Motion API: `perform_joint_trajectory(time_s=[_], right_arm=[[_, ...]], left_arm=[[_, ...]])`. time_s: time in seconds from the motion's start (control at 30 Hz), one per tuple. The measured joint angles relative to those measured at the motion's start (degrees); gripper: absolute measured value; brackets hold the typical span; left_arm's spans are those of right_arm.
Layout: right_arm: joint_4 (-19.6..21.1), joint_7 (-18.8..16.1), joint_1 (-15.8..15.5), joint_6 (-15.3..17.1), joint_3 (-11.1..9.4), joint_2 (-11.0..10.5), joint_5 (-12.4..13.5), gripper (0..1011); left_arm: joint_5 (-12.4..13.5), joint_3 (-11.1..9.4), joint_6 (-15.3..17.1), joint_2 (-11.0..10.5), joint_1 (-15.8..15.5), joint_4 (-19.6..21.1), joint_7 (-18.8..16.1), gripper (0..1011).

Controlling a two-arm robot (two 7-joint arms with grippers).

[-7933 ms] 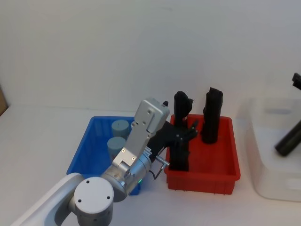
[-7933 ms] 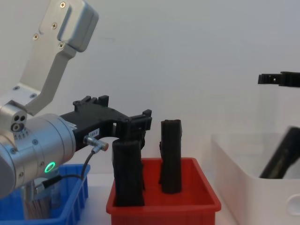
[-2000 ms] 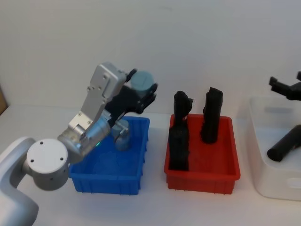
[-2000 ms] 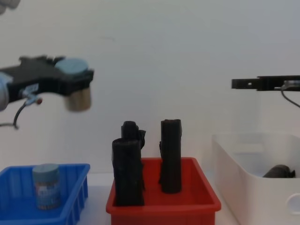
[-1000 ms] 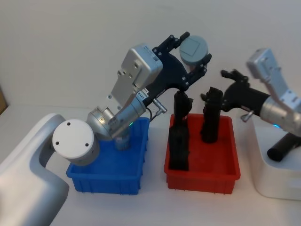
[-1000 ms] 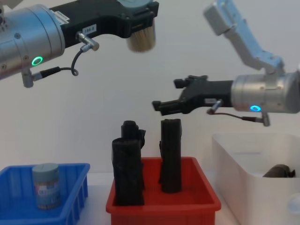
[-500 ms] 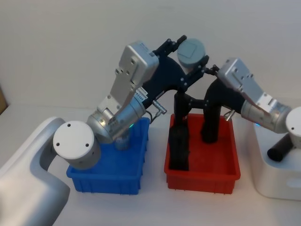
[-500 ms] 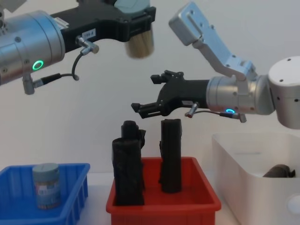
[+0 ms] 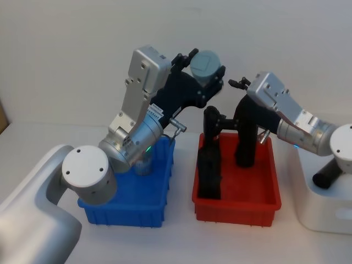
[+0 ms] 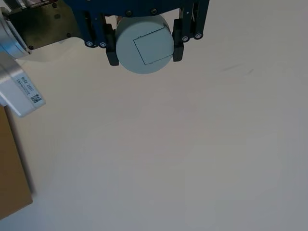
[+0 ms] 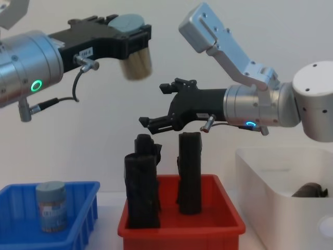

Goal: Pick the cotton swabs from the blue box and place them into the white box.

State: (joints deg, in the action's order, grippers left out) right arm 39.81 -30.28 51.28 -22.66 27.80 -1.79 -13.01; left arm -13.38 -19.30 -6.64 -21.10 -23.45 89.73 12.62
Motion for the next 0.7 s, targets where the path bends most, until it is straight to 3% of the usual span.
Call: perform_joint_trajectory(time_s=[0.4,0.7], right_arm=[[2.89,-5.73,-0.65,5.24,-0.69,-0.74,4.20,1001],[6.39,-11.05,-1.07,11.86,-2.36,-1.59,10.28,1001]], left_arm=[[-0.20,0.06,-0.61,1.22,-0.70,-2.95,-1.99,682],[-0.76,0.04,-0.66,1.74,-0.86,-4.30,-2.09,681]])
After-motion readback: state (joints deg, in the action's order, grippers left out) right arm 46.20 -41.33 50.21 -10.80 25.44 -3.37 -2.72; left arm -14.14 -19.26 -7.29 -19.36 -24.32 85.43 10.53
